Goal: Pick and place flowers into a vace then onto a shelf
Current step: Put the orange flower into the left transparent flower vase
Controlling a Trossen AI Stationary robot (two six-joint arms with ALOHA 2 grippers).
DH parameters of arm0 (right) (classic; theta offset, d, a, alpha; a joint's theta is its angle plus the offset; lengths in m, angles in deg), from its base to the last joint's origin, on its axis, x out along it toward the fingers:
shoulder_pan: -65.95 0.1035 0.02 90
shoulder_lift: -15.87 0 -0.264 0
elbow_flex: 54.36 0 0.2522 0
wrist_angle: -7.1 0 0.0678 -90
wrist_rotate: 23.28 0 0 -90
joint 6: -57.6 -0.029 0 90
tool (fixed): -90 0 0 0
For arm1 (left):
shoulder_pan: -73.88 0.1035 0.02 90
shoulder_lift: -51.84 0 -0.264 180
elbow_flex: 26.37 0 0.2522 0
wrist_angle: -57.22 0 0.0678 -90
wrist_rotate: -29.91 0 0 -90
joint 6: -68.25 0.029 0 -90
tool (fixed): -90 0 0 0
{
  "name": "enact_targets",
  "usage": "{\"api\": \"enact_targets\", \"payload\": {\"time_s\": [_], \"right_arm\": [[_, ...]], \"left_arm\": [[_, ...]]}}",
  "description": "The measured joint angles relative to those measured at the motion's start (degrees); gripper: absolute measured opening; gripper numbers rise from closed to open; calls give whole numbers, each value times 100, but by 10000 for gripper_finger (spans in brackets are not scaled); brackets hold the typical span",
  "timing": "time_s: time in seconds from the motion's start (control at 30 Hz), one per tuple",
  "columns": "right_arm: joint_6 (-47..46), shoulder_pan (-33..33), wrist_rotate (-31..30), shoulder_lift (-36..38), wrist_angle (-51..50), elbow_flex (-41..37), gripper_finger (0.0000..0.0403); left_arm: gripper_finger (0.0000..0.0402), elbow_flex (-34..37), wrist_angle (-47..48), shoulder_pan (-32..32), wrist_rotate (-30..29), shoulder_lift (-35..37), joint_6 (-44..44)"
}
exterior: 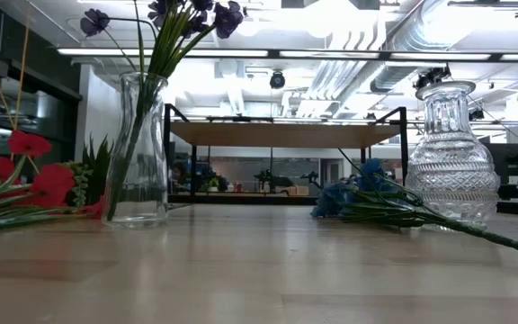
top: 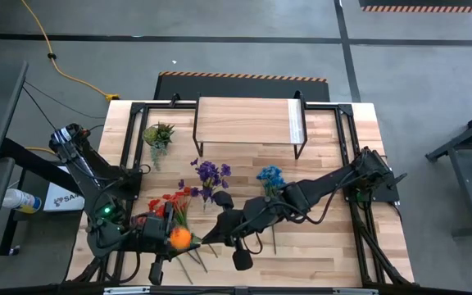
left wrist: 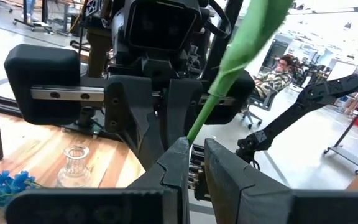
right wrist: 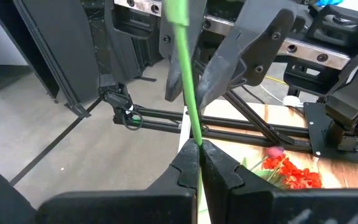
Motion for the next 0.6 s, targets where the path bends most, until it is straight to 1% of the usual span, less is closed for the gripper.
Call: {"api": "enact_targets", "payload": {"time_s": [0.2, 0.4, 0.6], "right_arm": [[0, -2, -8, 0, -10, 0, 0], [-3, -9, -22, -2, 3, 0, 0], [-18, -32, -70, -2, 38, 0, 0]], "left_arm": [[88, 0, 99, 0, 8, 2, -25], [88, -2, 381, 0, 71, 2, -287], [88, 0, 387, 6, 87, -7, -323]]}}
